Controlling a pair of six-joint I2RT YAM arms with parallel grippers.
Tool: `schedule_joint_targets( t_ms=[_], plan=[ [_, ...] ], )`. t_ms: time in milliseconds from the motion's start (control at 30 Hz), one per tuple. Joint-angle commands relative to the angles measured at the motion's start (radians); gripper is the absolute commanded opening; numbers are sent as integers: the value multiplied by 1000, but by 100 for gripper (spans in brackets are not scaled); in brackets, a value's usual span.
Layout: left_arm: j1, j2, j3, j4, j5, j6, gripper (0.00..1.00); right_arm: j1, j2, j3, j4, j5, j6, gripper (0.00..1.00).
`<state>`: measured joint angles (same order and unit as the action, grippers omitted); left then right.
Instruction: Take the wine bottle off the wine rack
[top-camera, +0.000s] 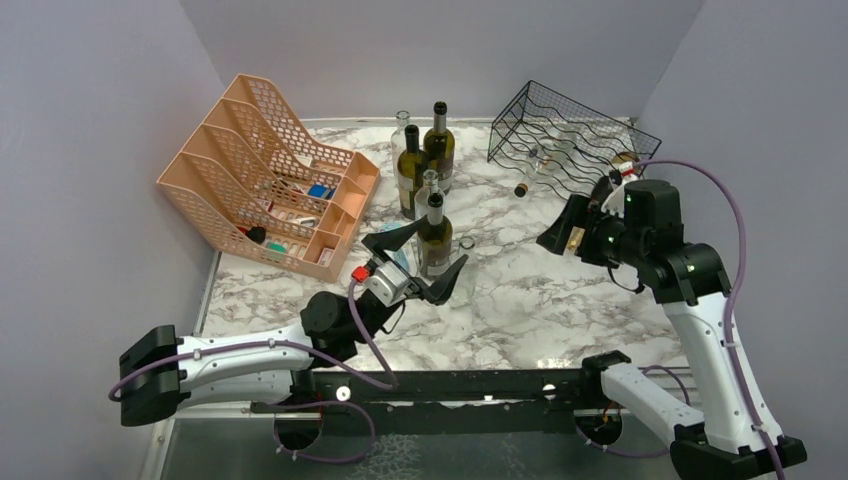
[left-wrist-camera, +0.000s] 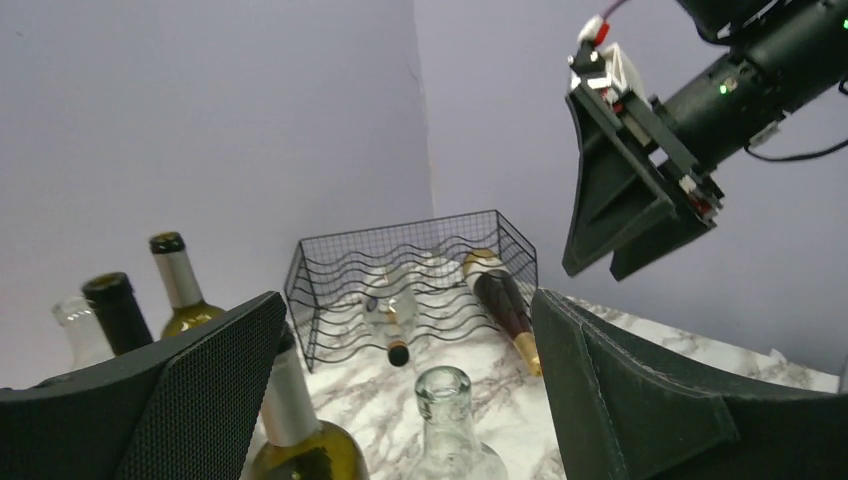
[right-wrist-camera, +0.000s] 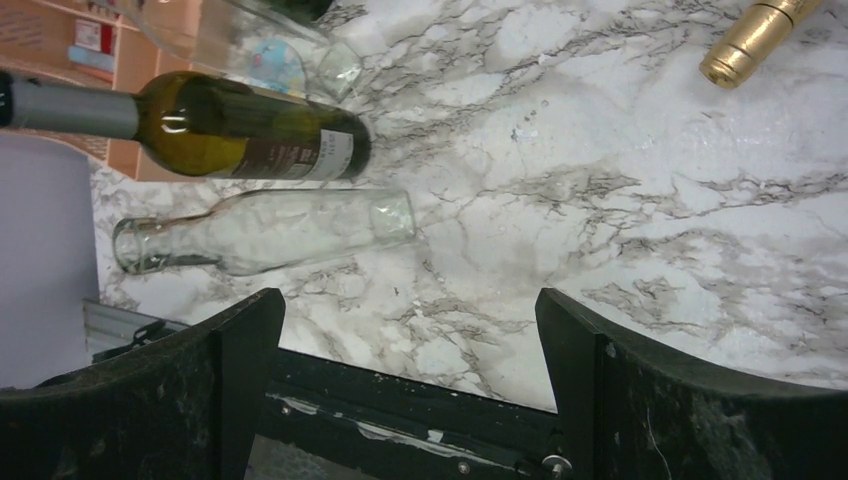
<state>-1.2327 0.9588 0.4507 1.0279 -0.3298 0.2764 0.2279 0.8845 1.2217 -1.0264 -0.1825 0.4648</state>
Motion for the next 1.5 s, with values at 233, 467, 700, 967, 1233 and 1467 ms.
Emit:
schedule_joint_targets(
  t_ms=[233, 467, 700, 967, 1233, 1467],
  plan=[
    [-2, -114, 51, -12, -173, 282, 99, 4, -76, -263, 300, 183, 58, 100],
    [59, -94, 63, 4, -249, 378, 99, 4, -10, -410, 507, 185, 87, 100],
    [153, -57, 65, 5, -239, 348, 99, 4, 145, -413, 634, 294, 83, 100],
    [221, -62, 58, 6, -203, 364, 99, 4, 354, -361, 863, 416, 104, 100],
    [226, -41, 57, 4, -192, 395, 98, 4, 671, -232, 1052, 381, 183, 100],
    [226, -31, 51, 2, -180, 408, 96, 4, 845, -203, 1228, 487, 269, 100]
  ],
)
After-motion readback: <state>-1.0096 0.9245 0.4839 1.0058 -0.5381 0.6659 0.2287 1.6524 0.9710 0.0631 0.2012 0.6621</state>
